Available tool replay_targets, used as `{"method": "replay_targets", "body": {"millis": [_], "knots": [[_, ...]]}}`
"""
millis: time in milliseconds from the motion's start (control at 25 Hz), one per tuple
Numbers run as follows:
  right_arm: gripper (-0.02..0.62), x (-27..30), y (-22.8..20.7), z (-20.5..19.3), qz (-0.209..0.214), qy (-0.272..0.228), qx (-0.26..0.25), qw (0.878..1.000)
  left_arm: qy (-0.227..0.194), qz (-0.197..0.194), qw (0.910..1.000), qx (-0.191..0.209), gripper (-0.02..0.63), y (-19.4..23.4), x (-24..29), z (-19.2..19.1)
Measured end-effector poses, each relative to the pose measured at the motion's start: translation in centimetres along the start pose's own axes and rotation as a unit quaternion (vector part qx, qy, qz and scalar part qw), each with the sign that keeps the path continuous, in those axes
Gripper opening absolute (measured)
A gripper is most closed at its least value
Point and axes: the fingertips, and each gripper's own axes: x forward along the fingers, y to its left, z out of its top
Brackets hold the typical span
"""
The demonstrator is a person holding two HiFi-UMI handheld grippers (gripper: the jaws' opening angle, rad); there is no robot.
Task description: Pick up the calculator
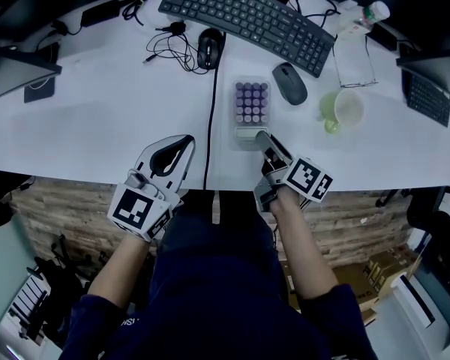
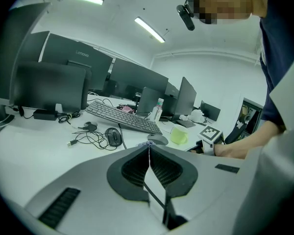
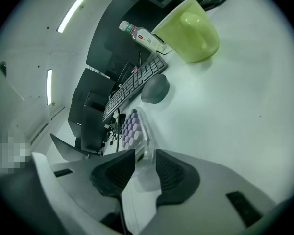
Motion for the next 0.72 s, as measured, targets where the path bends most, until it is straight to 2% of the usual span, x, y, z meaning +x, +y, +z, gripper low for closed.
{"method": "replay_targets", "body": {"millis": [320,720], "knots": [[0.121,0.3,-0.1,0.2,0.001,-0.010,0.038,0.999,0.000,0.001,1.0000,-0.001,0.032,0.7,-0.1,0.1],[0.097,0.2,-0.1,1.0,0.010,-0.047,0.080,0.996,-0.003,0.000,1.0000,0.000,0.032,1.1,-0.6,0.3]]}}
